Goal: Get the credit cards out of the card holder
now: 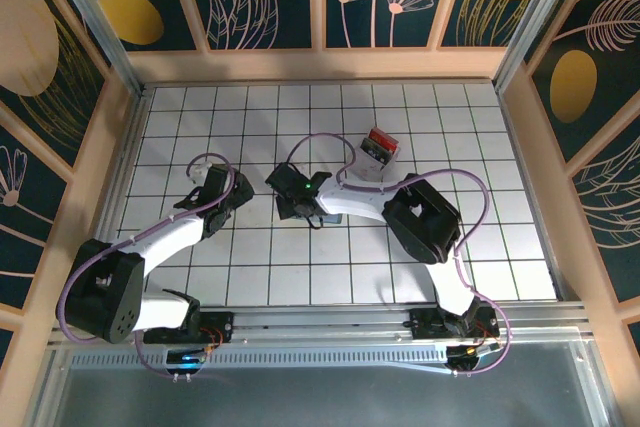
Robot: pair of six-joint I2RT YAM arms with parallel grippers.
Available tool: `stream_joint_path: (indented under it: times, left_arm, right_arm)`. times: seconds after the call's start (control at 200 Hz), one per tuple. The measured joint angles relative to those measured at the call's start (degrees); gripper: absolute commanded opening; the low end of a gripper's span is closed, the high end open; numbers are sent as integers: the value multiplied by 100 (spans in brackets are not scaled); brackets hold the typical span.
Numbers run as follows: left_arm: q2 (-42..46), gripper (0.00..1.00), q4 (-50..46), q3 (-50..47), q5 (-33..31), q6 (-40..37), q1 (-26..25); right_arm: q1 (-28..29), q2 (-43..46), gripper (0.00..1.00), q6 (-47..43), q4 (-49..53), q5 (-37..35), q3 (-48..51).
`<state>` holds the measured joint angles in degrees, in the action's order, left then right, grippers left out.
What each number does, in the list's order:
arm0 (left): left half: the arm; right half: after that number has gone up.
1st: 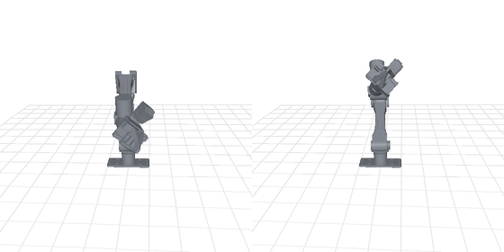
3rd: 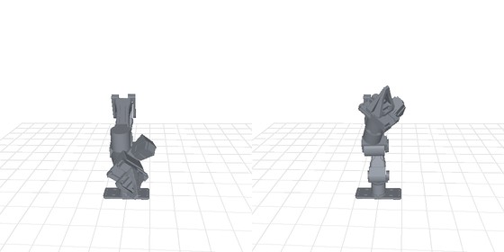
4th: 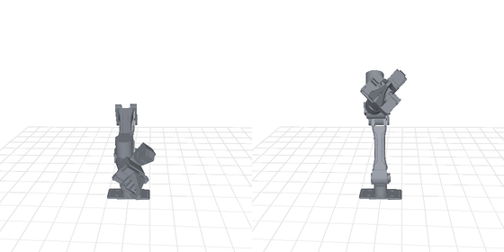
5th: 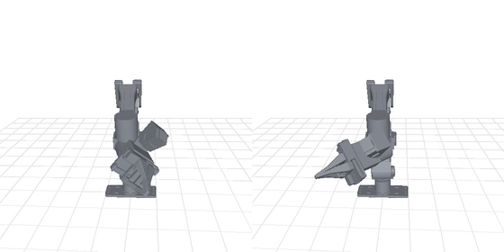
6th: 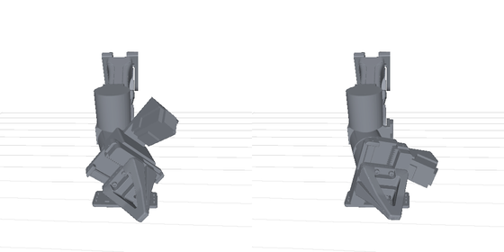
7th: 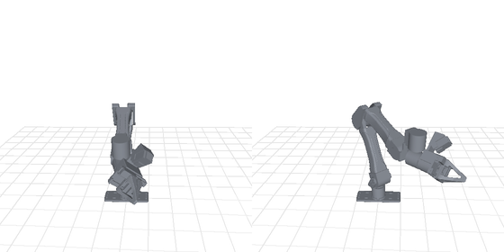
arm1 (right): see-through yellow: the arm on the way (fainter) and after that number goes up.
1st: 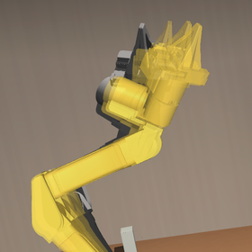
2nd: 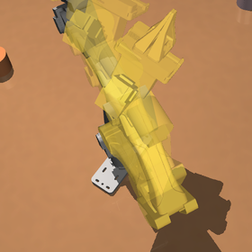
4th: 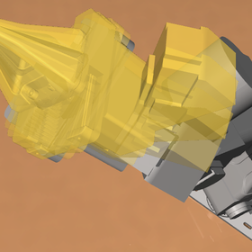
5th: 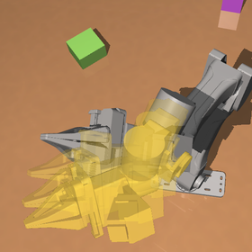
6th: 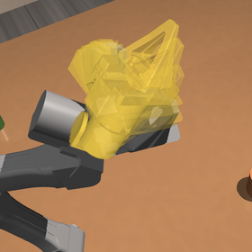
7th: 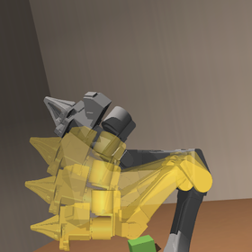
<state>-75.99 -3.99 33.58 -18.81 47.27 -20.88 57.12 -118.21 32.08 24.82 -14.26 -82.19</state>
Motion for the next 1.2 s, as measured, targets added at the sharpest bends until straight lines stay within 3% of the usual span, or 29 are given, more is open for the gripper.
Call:
stream_joint_path:
  times: [0.18, 0.395, 0.666, 0.846, 1.016, 1.201]
  left_arm:
    - [0, 99, 48, -9, 42, 0, 0]
    - [-2, 99, 79, -11, 87, 0, 0]
    - [0, 99, 79, -11, 85, 0, 0]
    - [94, 99, 76, -11, 85, 0, 0]
    - [184, 99, 76, -11, 83, -2, 0]
    - [184, 99, 74, -7, 83, -2, 0]
  right_arm:
    - [-2, -72, 63, -11, -42, 26, 0]
    - [-2, -79, 41, -9, -146, 39, 7]
    - [-2, -42, 30, -264, -557, 227, 173]
    - [-2, -2, 30, -459, -605, 238, 223]
    - [0, 4, 42, -533, -498, 17, 221]
    - [0, 22, 44, -538, -278, -295, 179]
